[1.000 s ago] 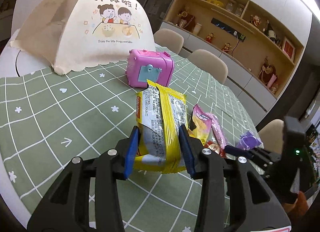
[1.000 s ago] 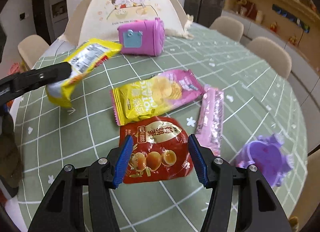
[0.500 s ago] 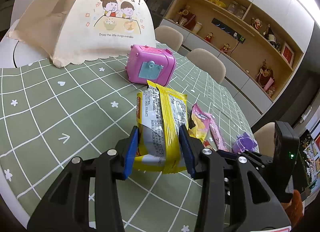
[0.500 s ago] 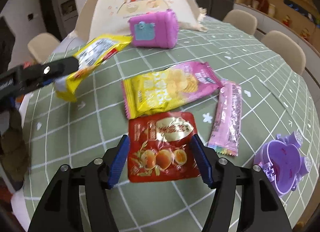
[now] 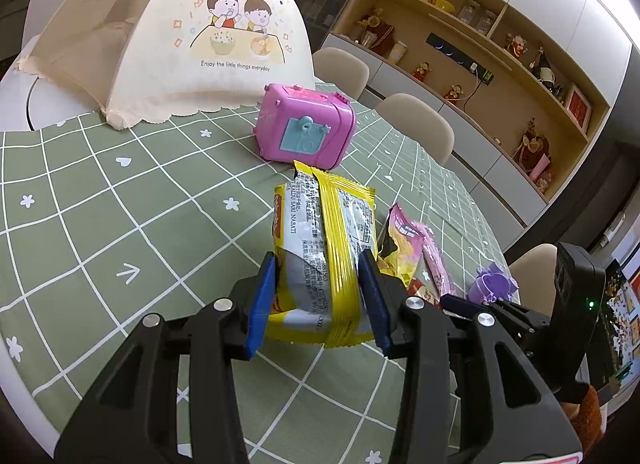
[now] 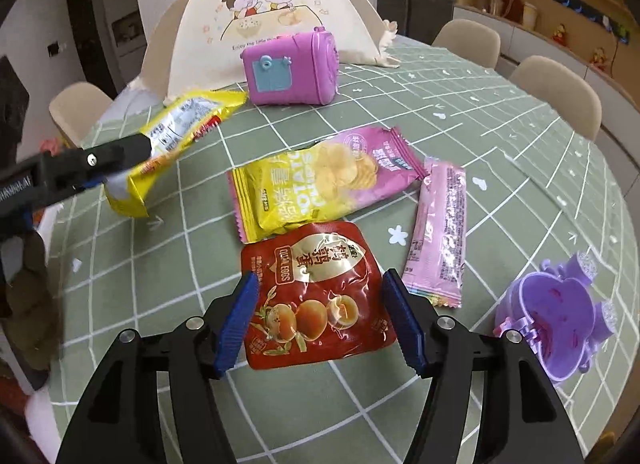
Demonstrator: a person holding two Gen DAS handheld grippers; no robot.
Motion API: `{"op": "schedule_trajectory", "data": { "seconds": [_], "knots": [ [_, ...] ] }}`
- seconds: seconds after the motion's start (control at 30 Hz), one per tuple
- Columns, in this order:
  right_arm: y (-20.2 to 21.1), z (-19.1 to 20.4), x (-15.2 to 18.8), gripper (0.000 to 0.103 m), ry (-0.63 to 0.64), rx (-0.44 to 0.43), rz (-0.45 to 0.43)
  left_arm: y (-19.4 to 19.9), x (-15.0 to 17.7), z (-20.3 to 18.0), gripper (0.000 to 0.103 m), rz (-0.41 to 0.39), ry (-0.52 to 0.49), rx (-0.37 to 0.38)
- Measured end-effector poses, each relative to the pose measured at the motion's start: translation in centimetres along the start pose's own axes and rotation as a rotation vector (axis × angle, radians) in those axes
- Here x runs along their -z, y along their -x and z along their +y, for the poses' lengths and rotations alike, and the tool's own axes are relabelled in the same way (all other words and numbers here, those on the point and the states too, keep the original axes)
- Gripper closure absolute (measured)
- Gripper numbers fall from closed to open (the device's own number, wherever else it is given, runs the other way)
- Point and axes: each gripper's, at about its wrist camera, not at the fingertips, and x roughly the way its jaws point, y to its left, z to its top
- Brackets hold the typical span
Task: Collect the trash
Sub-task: 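Hold the yellow bag in the left gripper while the right grasps the red snack tube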
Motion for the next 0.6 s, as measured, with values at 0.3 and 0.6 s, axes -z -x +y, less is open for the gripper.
{"op": "schedule_trajectory", "data": {
  "seconds": [0.3, 0.6],
  "knots": [
    [-0.6, 0.8, -0.5, 0.041, 0.058, 0.002, 0.030, -0.3, 0.1, 0.2, 0.064, 0.009, 0.010, -0.008],
    [0.1, 1.7, 0.3, 0.044, 0.078, 0.012, 0.025, -0.4, 0.2, 0.2, 0.064, 0.017, 0.010, -0.007]
  ]
}}
